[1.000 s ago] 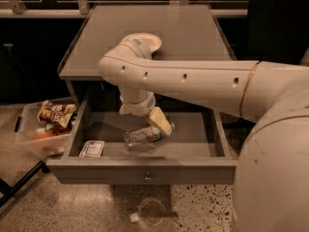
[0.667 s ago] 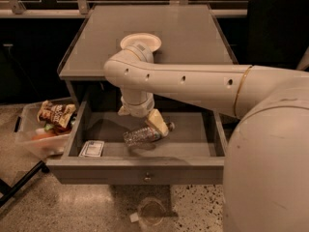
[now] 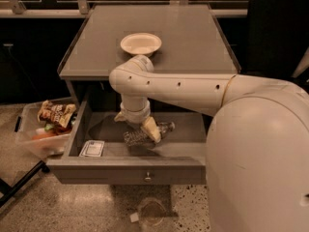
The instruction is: Pick water bottle from top drawer and place on counter
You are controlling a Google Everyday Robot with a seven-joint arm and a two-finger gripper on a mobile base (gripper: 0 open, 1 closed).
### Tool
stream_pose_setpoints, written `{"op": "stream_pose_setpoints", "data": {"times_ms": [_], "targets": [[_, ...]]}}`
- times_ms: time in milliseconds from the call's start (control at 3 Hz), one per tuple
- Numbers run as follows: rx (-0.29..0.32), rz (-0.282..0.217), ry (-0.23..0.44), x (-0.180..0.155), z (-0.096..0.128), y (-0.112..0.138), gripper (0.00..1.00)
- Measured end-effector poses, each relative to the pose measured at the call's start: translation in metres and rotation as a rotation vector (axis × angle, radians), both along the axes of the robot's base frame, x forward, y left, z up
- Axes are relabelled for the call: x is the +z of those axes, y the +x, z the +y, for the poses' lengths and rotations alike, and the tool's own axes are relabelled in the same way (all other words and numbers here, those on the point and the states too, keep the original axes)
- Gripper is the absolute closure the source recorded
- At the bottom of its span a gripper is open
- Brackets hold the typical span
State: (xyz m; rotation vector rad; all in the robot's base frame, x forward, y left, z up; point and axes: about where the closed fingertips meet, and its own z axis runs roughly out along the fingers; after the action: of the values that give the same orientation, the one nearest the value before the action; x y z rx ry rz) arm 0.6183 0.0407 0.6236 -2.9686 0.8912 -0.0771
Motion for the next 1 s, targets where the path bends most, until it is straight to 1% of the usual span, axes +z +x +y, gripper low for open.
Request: {"op": "stream_pose_setpoints", "data": {"times_ms": [333, 667, 1000], "targets": [[0.020, 0.018, 0.033, -0.0215, 0.0135, 0.0037, 0.19], [0.023, 0.017, 0.052, -0.0314, 0.0190, 0.0051, 0.42], [0.021, 0.014, 0.052, -0.0290, 0.0189, 0.0051, 0.65]]}}
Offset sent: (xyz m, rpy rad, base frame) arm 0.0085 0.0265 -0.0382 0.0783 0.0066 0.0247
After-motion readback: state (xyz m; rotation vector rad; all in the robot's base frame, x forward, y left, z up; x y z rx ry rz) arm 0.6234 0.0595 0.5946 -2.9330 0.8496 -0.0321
